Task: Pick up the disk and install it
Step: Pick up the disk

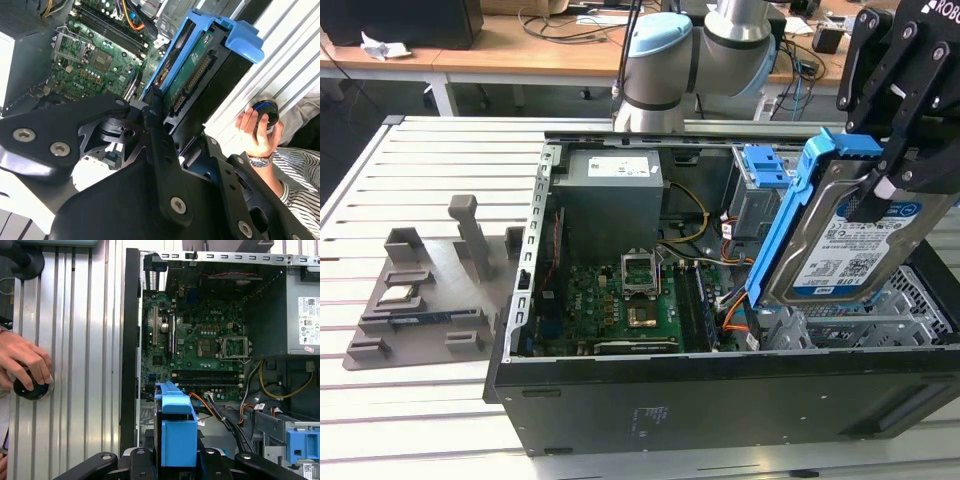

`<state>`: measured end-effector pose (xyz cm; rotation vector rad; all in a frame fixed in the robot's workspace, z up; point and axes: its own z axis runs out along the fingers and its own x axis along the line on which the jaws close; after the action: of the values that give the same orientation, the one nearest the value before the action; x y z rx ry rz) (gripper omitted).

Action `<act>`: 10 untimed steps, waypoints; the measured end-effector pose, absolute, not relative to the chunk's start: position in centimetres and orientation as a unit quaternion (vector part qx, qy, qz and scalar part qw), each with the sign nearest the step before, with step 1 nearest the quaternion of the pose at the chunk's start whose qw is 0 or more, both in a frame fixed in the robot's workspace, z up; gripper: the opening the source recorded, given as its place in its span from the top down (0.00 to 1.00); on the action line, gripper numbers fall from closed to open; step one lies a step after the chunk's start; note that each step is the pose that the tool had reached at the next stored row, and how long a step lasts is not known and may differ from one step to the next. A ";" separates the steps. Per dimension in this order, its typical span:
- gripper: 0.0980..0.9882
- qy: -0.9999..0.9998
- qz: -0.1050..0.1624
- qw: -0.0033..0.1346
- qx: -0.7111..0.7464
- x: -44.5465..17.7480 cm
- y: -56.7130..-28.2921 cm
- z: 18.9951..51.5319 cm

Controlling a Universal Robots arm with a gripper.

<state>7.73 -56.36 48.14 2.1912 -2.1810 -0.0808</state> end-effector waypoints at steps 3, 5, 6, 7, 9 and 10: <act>0.70 -0.705 -0.026 0.024 0.708 8.0 -56.2 48.1; 0.70 -0.705 -0.026 0.024 0.708 8.2 -56.2 48.1; 0.70 -0.705 -0.026 0.025 0.708 8.3 -56.1 48.1; 0.70 -0.705 -0.026 0.025 0.708 8.4 -56.1 48.1; 0.70 -0.705 -0.026 0.025 0.708 8.6 -56.0 48.1; 0.70 -0.705 -0.026 0.025 0.708 8.7 -56.0 48.1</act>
<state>8.71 -56.00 48.08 2.1910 -2.1809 -0.0805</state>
